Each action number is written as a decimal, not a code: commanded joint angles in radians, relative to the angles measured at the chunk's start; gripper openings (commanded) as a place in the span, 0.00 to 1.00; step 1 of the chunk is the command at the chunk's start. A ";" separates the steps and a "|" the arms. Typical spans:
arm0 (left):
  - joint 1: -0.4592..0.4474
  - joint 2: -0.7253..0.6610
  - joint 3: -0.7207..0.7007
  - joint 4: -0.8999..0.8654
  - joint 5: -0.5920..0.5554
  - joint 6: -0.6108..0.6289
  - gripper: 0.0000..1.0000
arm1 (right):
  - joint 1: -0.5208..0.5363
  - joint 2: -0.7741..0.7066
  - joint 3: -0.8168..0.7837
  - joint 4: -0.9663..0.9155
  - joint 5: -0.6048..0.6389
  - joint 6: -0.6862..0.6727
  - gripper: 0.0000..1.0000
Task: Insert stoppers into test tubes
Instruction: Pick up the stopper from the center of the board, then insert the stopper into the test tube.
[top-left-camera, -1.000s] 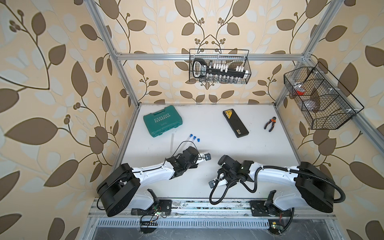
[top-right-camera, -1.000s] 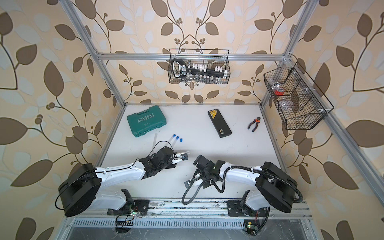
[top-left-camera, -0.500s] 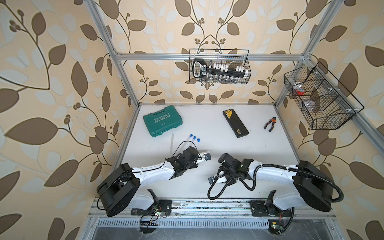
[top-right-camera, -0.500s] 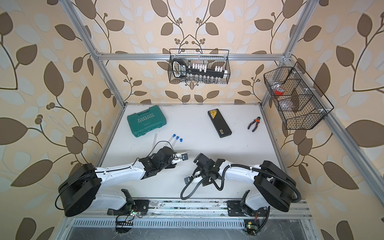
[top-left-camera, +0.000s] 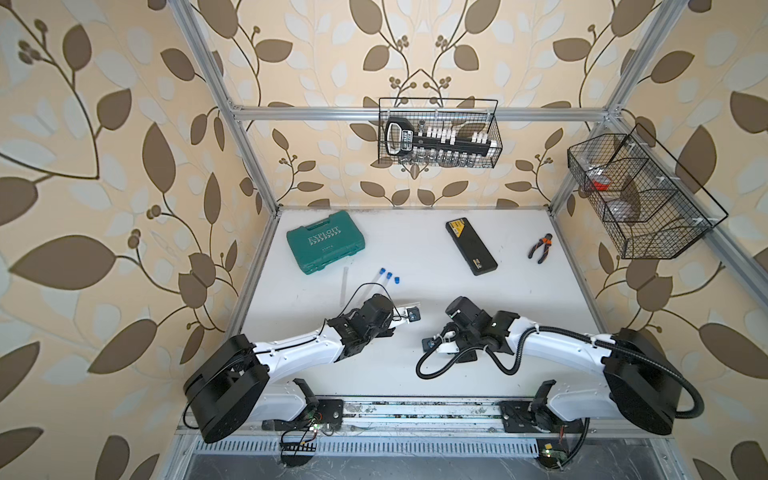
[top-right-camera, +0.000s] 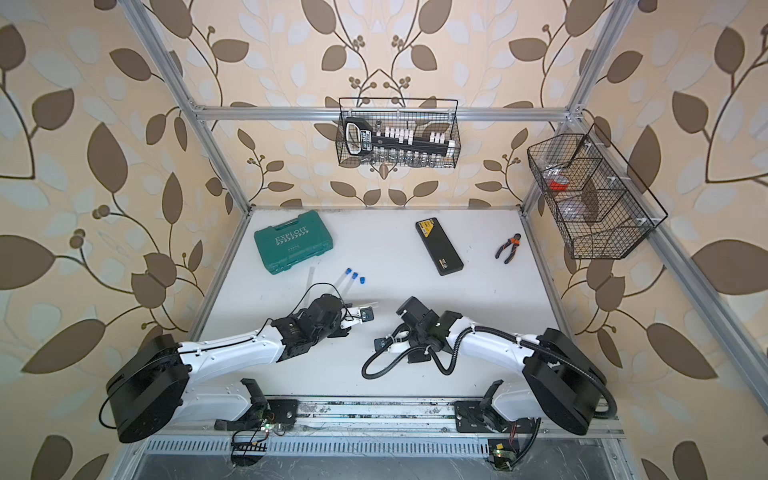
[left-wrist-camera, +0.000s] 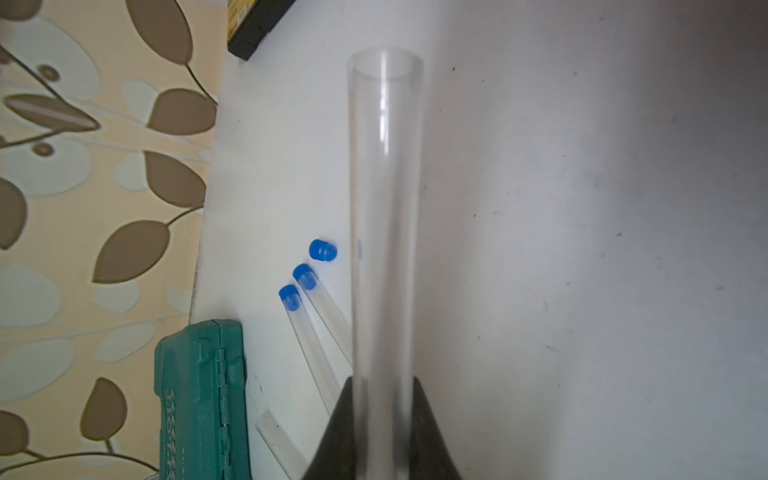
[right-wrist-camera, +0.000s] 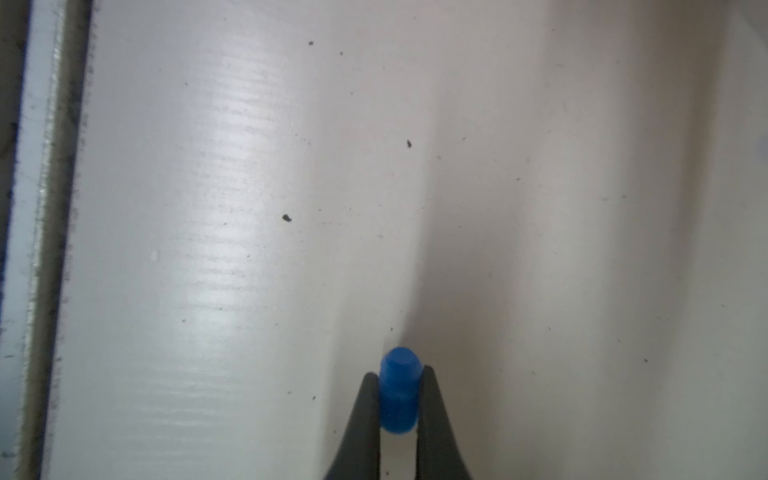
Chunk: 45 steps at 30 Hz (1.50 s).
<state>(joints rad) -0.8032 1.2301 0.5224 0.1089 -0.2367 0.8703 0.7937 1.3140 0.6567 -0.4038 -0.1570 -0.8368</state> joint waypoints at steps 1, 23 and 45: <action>-0.001 -0.075 -0.024 0.014 0.091 0.092 0.00 | -0.034 -0.059 0.022 -0.094 -0.092 0.056 0.06; -0.156 -0.015 -0.121 0.234 -0.006 0.374 0.00 | -0.096 -0.026 0.220 -0.257 -0.328 0.212 0.04; -0.166 -0.053 -0.143 0.278 0.011 0.374 0.00 | -0.096 0.049 0.263 -0.233 -0.283 0.229 0.05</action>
<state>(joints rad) -0.9569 1.2030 0.3870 0.3458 -0.2207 1.2366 0.6998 1.3495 0.8852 -0.6334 -0.4412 -0.6109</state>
